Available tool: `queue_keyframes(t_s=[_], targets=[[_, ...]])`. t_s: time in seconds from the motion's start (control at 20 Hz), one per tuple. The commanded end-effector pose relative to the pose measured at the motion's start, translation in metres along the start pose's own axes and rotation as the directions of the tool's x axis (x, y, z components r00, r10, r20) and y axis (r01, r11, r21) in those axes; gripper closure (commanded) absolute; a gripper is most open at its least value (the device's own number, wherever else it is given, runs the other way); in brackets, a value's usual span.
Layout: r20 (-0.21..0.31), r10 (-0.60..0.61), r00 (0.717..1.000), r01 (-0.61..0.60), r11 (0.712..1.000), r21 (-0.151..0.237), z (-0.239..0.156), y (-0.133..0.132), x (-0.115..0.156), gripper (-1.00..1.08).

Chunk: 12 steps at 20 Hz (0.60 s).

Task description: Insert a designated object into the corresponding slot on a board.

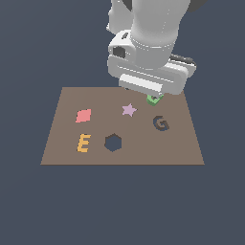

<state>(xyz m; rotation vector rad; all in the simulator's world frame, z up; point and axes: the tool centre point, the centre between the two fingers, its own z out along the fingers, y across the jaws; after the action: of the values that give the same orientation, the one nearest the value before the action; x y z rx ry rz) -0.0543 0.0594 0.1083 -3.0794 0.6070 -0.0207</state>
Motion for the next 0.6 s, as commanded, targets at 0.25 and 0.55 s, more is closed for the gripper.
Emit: queue_keyframes(t_s=[0.25,0.55], targets=[[0.004,0.189,0.982,-0.189,0.982,-0.005,0.027,-0.015,-0.029,-0.92],[0.006,0.294,0.956,-0.294,0.956,-0.008,0.043,-0.026,-0.044,-0.92]])
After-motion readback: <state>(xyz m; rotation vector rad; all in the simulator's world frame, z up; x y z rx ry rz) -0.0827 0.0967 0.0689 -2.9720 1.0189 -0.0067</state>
